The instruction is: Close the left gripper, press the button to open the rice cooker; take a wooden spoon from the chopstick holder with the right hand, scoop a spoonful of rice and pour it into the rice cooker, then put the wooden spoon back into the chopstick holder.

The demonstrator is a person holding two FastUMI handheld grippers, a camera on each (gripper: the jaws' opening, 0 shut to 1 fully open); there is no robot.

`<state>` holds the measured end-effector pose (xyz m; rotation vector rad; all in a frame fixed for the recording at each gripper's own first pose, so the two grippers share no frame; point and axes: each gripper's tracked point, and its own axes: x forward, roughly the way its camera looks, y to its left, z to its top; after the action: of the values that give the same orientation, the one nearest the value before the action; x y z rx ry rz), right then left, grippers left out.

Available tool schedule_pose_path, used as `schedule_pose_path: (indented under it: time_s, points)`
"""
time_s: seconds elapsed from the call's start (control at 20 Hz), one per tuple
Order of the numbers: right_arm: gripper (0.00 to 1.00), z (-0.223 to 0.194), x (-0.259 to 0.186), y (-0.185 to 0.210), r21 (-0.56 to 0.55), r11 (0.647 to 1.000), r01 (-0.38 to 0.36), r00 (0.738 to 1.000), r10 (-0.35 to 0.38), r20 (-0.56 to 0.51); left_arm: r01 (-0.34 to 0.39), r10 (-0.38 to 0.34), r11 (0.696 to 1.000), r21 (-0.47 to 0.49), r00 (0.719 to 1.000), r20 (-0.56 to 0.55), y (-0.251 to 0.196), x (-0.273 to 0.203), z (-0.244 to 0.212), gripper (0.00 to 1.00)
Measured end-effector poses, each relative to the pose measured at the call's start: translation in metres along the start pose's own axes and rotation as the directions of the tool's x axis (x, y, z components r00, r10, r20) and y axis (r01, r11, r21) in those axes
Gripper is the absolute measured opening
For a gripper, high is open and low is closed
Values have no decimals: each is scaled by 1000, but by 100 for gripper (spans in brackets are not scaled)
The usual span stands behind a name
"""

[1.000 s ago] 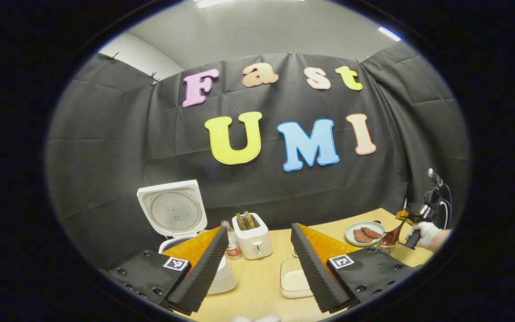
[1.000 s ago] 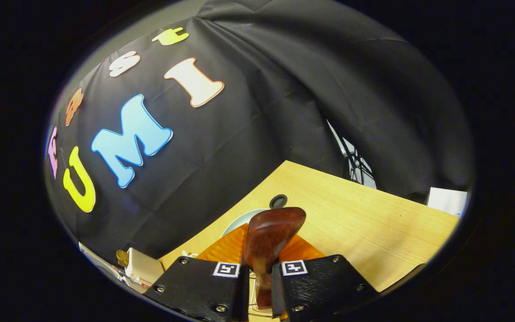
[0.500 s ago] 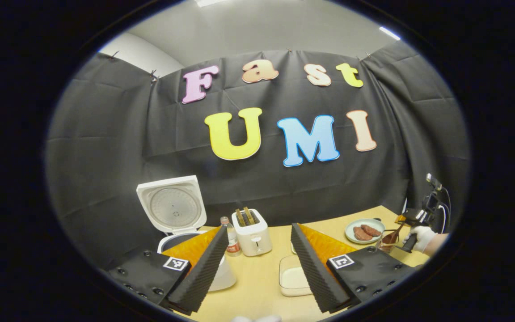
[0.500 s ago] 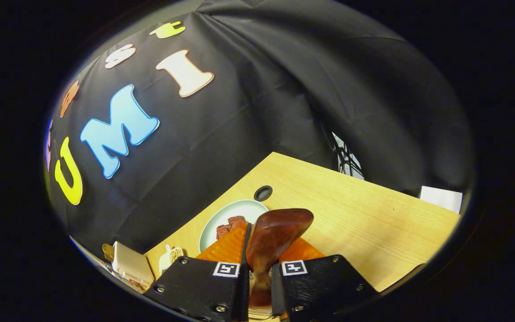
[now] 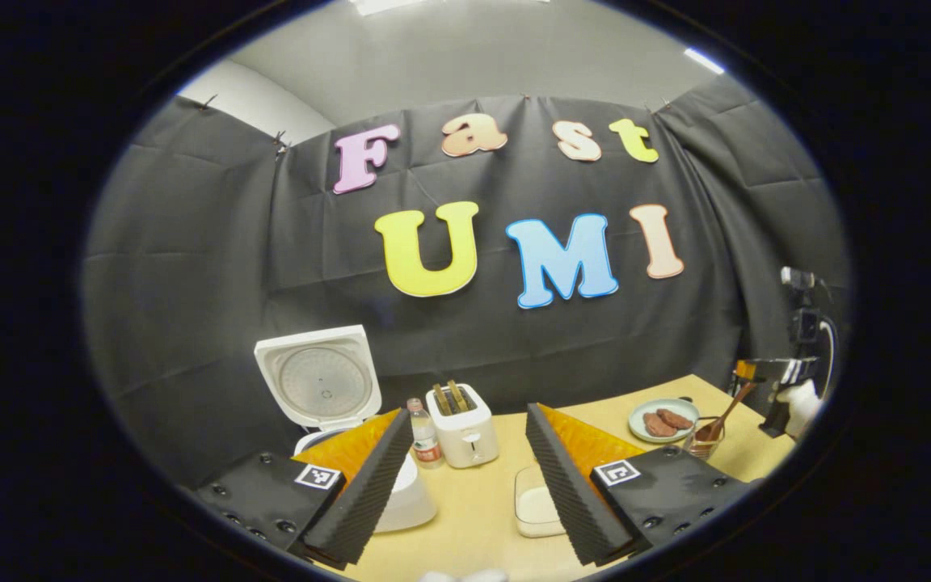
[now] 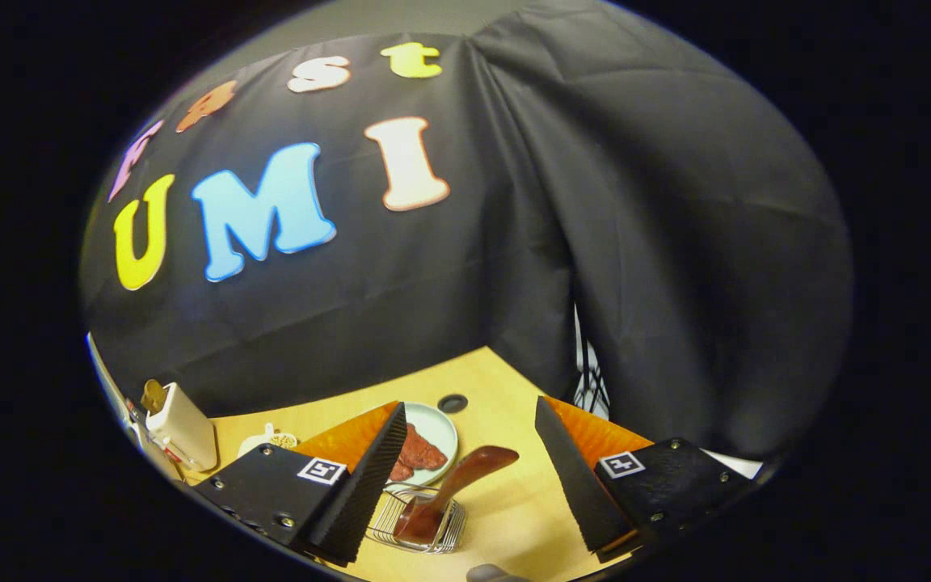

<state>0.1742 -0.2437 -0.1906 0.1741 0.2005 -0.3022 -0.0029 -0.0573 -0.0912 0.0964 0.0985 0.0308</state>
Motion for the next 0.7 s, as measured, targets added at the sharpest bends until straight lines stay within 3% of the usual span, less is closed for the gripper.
schedule_pose_path:
  time_s: [0.1,0.3,0.55,0.7]
  points:
    - [98,35,-40,21,-85,996,-38,996,44,72,0,0,1000,-3,1000,8,7,2,3,99]
    - [98,72,-120,85,-83,980,-178,973,188,132,-23,23,1000,-13,1000,20,32,10,6,99]
    - [98,63,-199,162,-122,932,-341,927,355,121,-75,76,995,-60,997,10,73,24,6,99]
    - [97,63,-226,186,-160,913,-376,909,397,130,-98,99,992,-82,995,12,92,32,12,99]
